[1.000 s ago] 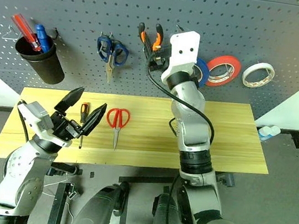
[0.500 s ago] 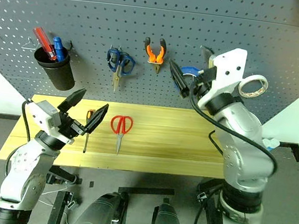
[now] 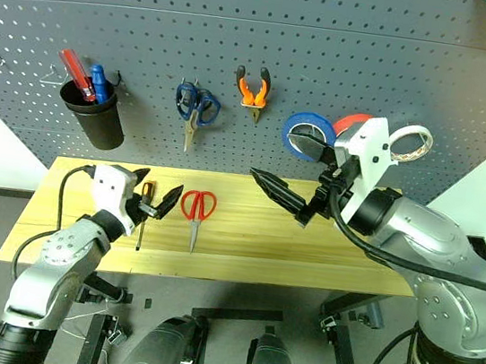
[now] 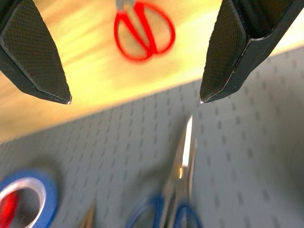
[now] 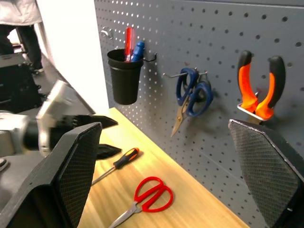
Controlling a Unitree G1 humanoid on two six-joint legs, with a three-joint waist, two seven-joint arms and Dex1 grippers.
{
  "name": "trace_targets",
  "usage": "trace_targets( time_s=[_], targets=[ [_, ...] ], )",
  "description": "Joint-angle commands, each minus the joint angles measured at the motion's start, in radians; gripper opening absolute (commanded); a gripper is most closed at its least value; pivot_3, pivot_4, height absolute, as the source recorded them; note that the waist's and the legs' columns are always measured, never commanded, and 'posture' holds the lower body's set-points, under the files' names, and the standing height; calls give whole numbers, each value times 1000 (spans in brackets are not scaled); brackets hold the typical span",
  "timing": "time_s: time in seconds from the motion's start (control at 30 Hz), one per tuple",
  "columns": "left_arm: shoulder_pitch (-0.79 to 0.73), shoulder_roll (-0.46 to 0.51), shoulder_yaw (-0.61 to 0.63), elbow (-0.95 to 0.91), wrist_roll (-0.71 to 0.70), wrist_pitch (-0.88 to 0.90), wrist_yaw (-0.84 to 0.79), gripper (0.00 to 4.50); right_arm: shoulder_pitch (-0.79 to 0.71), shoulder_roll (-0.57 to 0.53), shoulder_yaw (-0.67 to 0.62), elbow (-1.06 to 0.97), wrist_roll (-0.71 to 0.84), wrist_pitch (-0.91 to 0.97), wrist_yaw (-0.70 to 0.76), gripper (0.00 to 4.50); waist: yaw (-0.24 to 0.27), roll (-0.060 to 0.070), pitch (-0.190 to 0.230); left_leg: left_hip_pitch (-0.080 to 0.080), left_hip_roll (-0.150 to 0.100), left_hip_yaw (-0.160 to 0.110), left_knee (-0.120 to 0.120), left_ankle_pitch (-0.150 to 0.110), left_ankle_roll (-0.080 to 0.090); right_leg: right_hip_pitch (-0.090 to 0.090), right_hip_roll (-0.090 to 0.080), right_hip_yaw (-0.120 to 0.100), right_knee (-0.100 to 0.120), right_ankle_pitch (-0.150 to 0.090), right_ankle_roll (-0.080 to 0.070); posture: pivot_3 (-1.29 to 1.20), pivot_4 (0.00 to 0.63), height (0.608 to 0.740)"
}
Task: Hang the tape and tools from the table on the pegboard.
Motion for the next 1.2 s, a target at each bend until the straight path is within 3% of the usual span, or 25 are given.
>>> trace_targets(
  time_s=[0.03,0.27,0.67,1.2],
  targets=[
    [-46,-51,-2,66,-10,69,43,4500,7,-11,-1,-43,21,-18,-22,4488,0,0,0,0,0,0,0,0,0,0,0,0,0,0,0,-15,94,740],
    [-181,-148,-48,385,140,154,229,4500,21,2,19,-64,31,-25,-85,4488,-1,-1,-2,0,0,0,2,0,0,1,0,0,0,1,2,-40,93,740],
    [-332,-345,-34,616,204,212,413,4500,23,3,43,-72,50,-37,-148,4488,-2,-1,-2,0,-1,0,5,-1,2,2,0,0,0,2,3,-54,117,740],
    [-379,-364,38,731,201,232,468,4500,48,-19,22,-90,85,-29,-206,4488,-3,-1,-2,0,-1,0,7,-2,4,3,-1,0,0,2,3,-81,151,740]
  ],
)
